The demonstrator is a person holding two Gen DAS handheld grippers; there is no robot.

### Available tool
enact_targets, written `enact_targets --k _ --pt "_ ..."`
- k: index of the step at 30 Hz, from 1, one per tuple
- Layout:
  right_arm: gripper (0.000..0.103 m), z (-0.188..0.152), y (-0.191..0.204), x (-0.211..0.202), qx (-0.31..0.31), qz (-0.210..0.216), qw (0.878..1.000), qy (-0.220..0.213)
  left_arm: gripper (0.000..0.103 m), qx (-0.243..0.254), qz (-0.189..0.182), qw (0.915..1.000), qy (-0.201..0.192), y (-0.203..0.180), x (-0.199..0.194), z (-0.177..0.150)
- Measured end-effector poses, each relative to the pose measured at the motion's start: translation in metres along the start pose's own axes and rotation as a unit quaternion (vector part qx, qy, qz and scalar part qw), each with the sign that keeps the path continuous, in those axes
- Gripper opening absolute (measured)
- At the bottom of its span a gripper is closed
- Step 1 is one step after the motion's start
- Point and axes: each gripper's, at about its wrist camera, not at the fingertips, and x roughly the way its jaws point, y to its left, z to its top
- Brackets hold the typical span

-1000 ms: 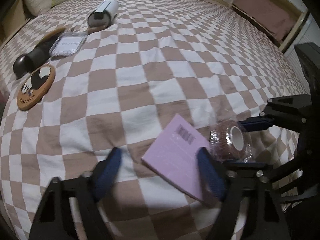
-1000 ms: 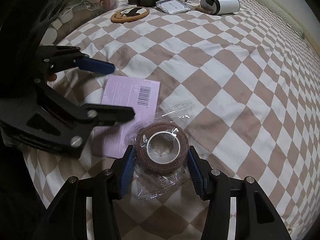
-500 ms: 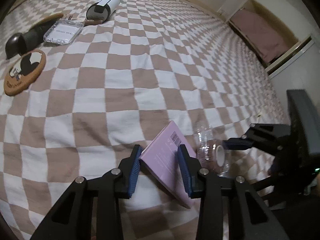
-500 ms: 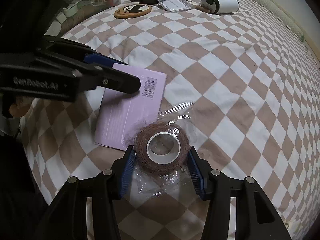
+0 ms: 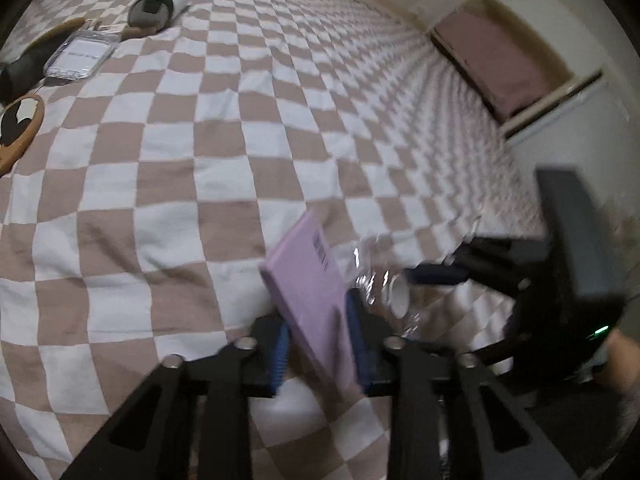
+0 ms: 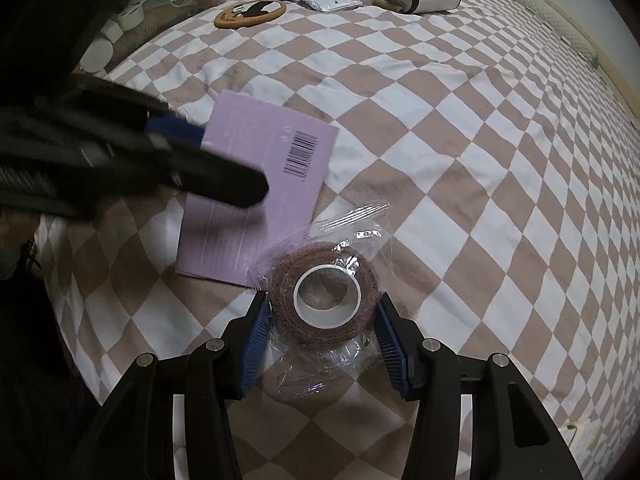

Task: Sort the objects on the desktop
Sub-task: 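Grasp the pink booklet with the left tool while the right tool holds the tape roll, then carry the booklet with the left tool toward the box while the right tool carries the tape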

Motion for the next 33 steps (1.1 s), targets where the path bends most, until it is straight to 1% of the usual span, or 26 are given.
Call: enact_targets --k 2,4,7,11,15,18,22,24,27,33 --pt "0.052 -0.001 0.000 -0.001 0.001 0.000 1.000 0.000 0.021 0.004 0.012 0.9999 0.003 -0.003 0.003 -0.002" --pt "0.052 -0.002 -0.001 -0.001 0.003 -0.004 1.000 -0.003 0.021 0.004 0.013 0.9999 0.003 -0.002 0.004 -0.002" --pt "0.052 -0.004 -0.004 -0.004 0.012 -0.012 1.000 -0.014 0.016 0.007 0.013 0.9999 -0.007 -0.004 -0.003 0.000" --pt "0.052 -0.003 -0.013 -0.012 0.035 -0.004 0.999 -0.020 0.009 0.021 0.021 0.9992 -0.028 -0.010 -0.012 0.002" --pt "0.052 -0.001 -0.014 -0.022 0.041 -0.010 0.999 -0.030 0.005 0.026 0.031 0.9983 -0.042 -0.007 -0.022 0.003" --pt "0.052 0.005 -0.006 -0.028 0.032 -0.022 0.998 -0.039 0.005 0.030 0.045 0.9973 -0.050 -0.004 -0.030 0.002" --pt "0.052 0.014 0.005 -0.037 0.026 -0.019 0.998 -0.049 0.005 0.037 0.066 0.9951 -0.063 0.002 -0.043 -0.002" --pt "0.052 0.019 0.009 -0.041 0.028 -0.016 0.998 -0.054 0.005 0.040 0.077 0.9938 -0.070 0.005 -0.049 -0.004" --pt "0.052 0.032 0.015 -0.053 0.036 -0.007 0.997 -0.069 0.005 0.048 0.103 0.9897 -0.088 0.010 -0.061 -0.003" --pt "0.052 0.062 0.031 -0.079 0.032 -0.023 0.993 -0.110 0.005 0.047 0.144 0.9798 -0.130 0.020 -0.101 0.005"
